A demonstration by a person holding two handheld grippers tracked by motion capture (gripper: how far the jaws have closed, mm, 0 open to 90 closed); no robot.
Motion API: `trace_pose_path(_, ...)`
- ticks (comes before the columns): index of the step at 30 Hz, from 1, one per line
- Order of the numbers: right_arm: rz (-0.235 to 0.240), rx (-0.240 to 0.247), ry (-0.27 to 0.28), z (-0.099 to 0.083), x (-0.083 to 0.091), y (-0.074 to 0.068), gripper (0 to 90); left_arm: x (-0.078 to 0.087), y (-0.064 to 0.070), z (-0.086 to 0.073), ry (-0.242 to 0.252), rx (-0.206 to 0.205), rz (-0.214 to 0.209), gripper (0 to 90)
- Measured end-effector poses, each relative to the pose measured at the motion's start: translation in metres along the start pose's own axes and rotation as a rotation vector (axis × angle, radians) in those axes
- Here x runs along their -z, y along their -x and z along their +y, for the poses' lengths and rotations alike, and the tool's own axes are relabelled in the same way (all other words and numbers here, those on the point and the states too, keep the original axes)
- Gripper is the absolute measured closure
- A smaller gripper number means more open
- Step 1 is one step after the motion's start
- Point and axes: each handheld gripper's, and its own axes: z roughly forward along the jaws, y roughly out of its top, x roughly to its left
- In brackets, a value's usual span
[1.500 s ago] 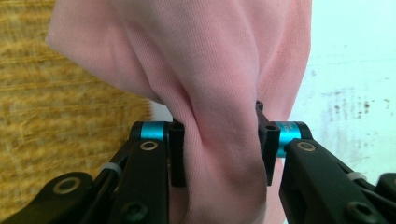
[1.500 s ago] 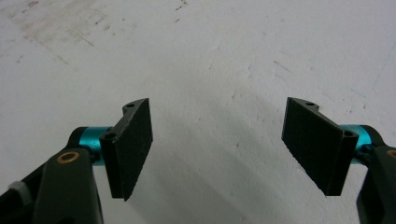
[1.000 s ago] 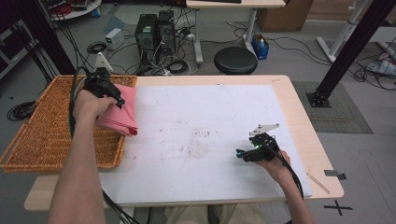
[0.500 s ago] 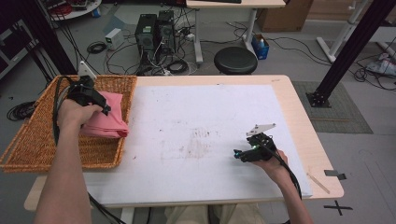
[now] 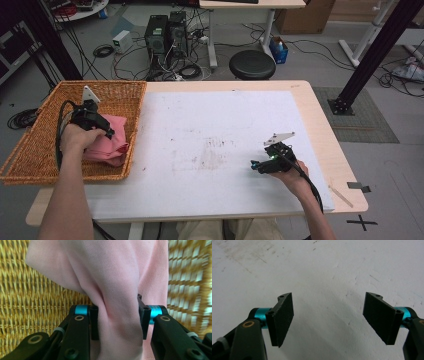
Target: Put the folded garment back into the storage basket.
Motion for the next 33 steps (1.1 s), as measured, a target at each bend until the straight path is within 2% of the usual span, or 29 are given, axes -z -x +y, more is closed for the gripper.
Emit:
trace_pose_path(3,-0.002,0.000,-0.003,0.000,0.000,0.000,24.2,-0.004,-0.003,-0.001,-0.002,0.003,0.000,65.0)
trace_pose_path(8,-0.001,-0.001,-0.003,0.001,0.001,-0.001,24.3,-0.007,-0.008,-0.001,0.001,-0.007,0.023,64.3)
trace_pose_path(14,-0.005,0.002,-0.005,0.000,0.000,0.000,24.3,-0.010,-0.011,-0.003,0.010,-0.035,0.059,62.5)
trace_pose_path(26,-0.006,0.004,-0.003,0.000,0.000,0.000,24.3,-0.012,-0.013,-0.005,0.009,-0.032,0.101,59.0)
trace_pose_path(27,-0.003,0.003,-0.004,0.000,0.000,0.000,24.3,-0.012,-0.013,-0.005,0.009,-0.032,0.101,57.6)
trace_pose_path(28,-0.005,0.002,-0.003,0.000,0.001,0.000,24.3,-0.013,-0.013,-0.004,0.010,-0.025,0.125,54.9)
trace_pose_path(30,-0.006,-0.003,0.000,0.000,0.001,0.000,24.3,-0.013,-0.013,-0.004,0.006,-0.016,0.144,47.8)
trace_pose_path(33,-0.005,-0.003,-0.003,0.000,0.001,-0.001,24.3,-0.013,-0.016,-0.004,-0.003,-0.003,0.154,38.9)
